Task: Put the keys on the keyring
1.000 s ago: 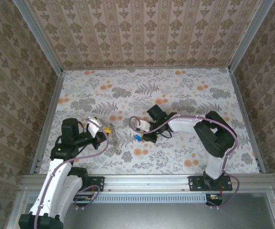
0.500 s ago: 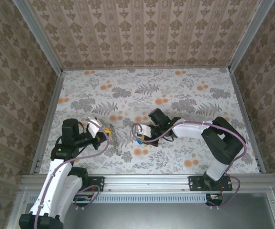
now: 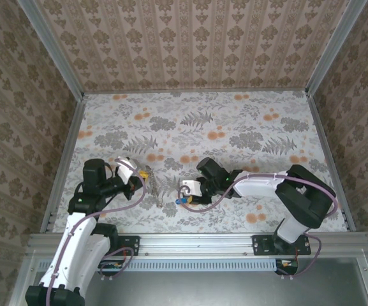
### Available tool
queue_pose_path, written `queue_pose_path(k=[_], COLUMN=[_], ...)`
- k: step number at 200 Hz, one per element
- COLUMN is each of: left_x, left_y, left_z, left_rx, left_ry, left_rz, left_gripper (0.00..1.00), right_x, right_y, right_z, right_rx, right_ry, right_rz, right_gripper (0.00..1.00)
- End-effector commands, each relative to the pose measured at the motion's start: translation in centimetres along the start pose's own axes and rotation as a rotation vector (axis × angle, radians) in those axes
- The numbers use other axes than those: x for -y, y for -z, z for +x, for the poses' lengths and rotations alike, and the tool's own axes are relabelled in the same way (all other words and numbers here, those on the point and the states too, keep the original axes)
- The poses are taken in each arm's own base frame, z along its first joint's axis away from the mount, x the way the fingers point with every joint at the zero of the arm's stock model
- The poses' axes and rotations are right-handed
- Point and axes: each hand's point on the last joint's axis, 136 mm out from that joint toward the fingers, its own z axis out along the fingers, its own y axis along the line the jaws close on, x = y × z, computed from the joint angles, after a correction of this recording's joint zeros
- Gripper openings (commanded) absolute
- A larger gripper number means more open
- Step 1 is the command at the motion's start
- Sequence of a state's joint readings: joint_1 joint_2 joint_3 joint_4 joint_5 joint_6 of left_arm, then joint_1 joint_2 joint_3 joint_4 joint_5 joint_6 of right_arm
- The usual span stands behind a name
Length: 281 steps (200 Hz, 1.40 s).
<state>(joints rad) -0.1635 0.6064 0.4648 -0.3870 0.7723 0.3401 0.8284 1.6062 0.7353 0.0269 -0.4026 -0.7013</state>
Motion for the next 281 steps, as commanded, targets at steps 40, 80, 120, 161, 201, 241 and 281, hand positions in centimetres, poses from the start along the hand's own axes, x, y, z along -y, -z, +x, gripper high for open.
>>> queue_pose_path(k=[40, 80, 120, 161, 201, 241, 281], left_x=[0.0, 0.1, 0.0, 0.1, 0.0, 0.0, 0.1], left_y=[0.0, 0.0, 0.0, 0.0, 0.1, 0.1, 0.2], left_z=[-0.4, -0.5, -0.6, -0.6, -0.6, -0.6, -0.7], left_rx=[0.024, 0.027, 0.03, 0.032, 0.033, 0.033, 0.037], left_ry=[-0.023, -0.023, -0.022, -0.022, -0.025, -0.026, -0.029], left_rz=[-0.003, 0.0, 0.0, -0.001, -0.009, -0.01, -0.011], left_gripper=[0.0, 0.0, 0.0, 0.0, 0.0, 0.0, 0.0], right_x=[-0.6, 1.0, -0.7, -1.7, -0.8, -0.1, 0.1], right_y=[1.2, 0.4, -0.2, 0.3, -0.4, -1.9, -2.0], right_z=[0.9, 1.6, 2.2, 2.4, 3.4, 3.2, 3.0], right_rx=[-0.067, -0.185, -0.244, -0.344, -0.412, -0.444, -0.453], right_ry=[0.078, 0.138, 0.134, 0.105, 0.098, 0.061, 0.026], right_rz=[-0.04, -0.056, -0.233, -0.35, -0.312, -0.258, -0.247], right_gripper=[0.34, 0.37, 0.4, 0.41, 0.42, 0.41, 0.41])
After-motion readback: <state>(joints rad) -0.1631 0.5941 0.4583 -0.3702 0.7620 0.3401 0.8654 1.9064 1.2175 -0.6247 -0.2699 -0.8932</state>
